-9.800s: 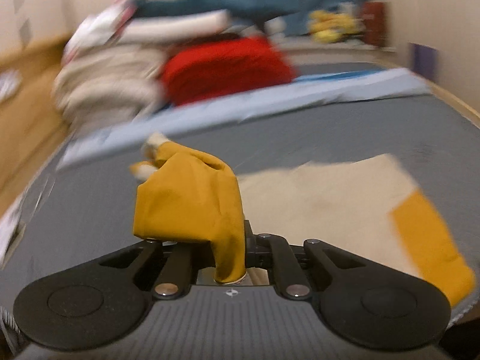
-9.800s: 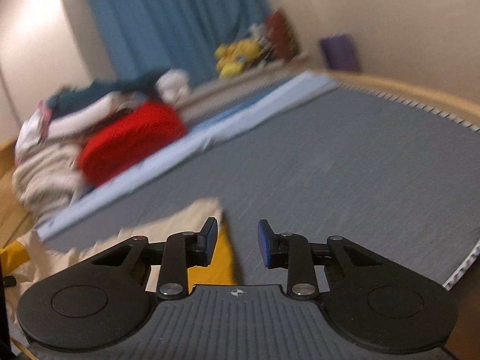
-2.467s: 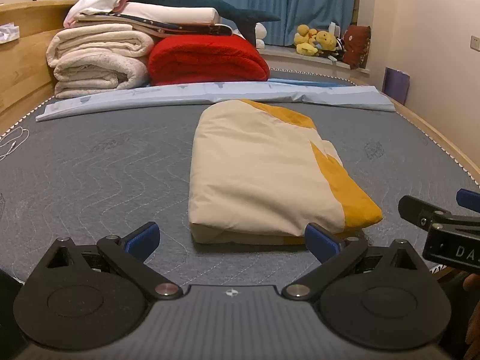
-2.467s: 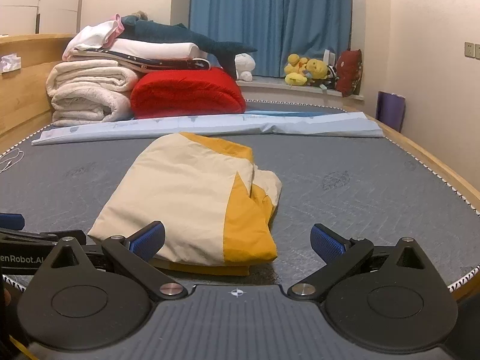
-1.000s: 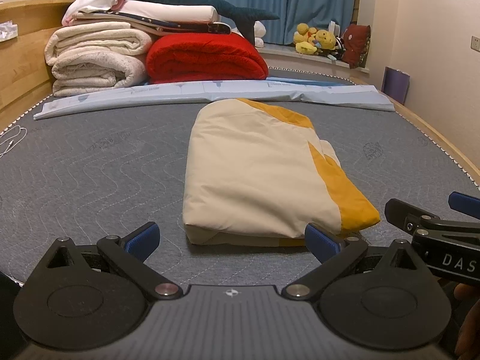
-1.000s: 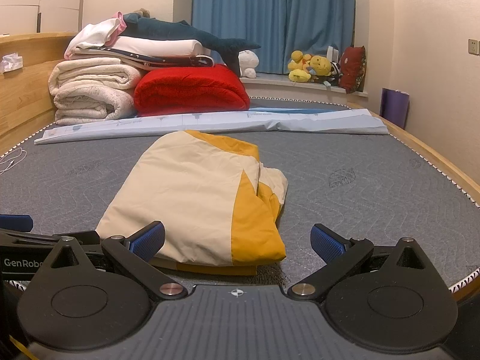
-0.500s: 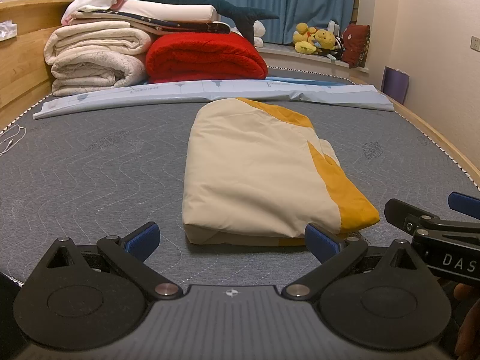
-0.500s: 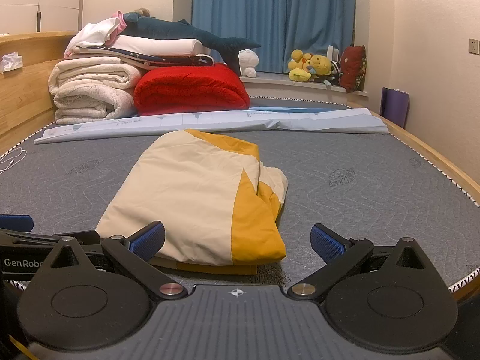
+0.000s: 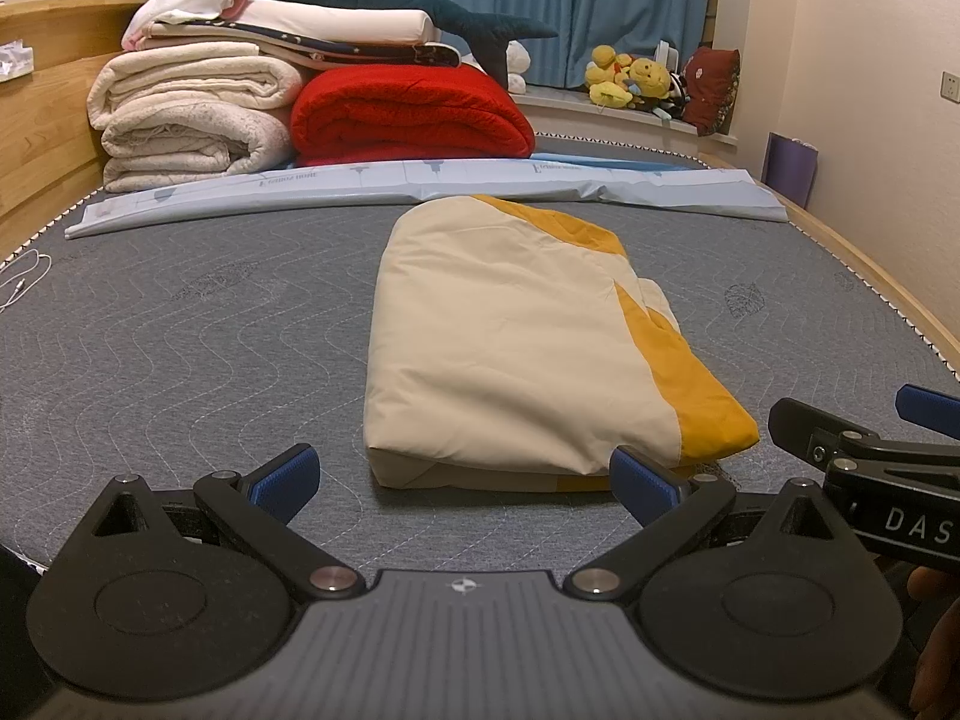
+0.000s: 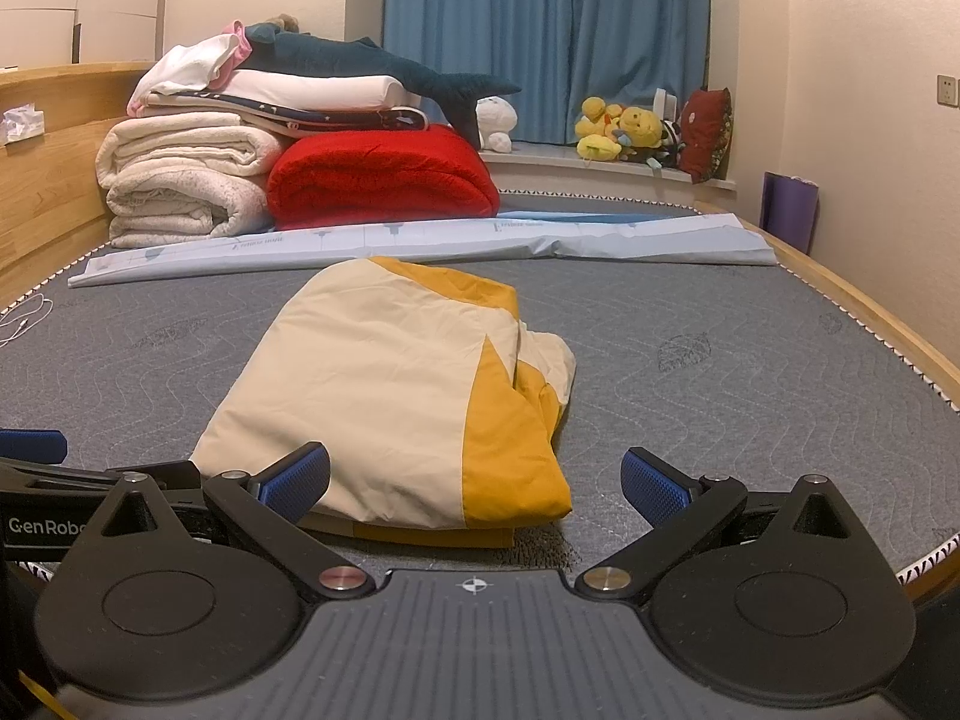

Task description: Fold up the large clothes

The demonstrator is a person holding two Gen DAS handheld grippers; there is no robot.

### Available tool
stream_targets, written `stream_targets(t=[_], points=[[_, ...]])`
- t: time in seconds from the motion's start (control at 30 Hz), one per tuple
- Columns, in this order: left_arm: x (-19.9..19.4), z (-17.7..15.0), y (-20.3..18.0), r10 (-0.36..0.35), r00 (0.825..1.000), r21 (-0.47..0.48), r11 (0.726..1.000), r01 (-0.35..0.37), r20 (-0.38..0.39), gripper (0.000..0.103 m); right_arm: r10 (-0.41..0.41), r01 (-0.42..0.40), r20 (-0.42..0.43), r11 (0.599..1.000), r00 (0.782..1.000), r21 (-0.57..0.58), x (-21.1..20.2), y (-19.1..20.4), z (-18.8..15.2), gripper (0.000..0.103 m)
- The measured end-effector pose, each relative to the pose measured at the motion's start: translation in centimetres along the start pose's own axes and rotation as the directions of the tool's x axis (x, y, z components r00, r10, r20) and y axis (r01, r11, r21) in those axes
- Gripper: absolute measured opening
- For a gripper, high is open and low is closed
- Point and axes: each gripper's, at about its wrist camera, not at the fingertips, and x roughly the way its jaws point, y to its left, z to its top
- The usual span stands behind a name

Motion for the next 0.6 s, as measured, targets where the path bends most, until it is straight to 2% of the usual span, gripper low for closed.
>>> stream_targets(t=[0.6], points=[[0.41,-0.50,0.08,-0.004,1.000,0.007,1.000,0.004,-0.004,0.103,0.000,0.000,-0.005,1.000,1.000,0.002,-0.05,-0.08,-0.22,0.102]])
